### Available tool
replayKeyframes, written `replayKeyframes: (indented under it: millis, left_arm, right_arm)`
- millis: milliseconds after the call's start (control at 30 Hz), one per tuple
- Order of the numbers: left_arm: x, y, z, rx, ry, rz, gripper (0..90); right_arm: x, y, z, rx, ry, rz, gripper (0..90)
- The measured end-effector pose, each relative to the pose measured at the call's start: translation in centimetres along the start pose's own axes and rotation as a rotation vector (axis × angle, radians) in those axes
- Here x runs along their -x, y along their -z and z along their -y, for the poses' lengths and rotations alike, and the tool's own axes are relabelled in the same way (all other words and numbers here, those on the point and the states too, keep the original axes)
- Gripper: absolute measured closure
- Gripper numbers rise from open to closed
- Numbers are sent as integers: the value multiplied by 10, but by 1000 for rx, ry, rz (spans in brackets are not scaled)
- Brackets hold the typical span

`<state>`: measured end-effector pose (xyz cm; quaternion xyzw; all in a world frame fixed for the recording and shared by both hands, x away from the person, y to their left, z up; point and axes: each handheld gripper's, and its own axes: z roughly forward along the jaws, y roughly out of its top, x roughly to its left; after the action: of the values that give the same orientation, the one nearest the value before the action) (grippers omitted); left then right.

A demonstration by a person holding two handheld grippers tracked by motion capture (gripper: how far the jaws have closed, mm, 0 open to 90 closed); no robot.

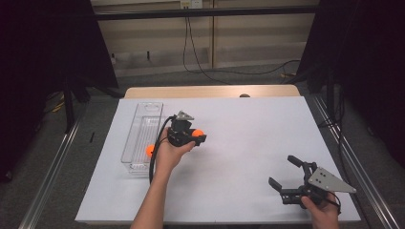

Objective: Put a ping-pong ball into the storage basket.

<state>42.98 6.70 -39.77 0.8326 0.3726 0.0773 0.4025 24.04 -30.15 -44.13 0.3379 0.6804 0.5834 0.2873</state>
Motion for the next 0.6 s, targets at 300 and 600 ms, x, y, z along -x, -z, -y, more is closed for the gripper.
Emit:
replayKeyframes:
  millis: [300, 600]
  left_arm:
    - [-3, 4, 0, -6, 0, 1, 508]
    - [-5, 9, 0, 5, 4, -9, 508]
  right_arm:
    - [0, 0, 0, 1, -2, 0, 12]
    - [0, 0, 0, 1, -1, 0, 12]
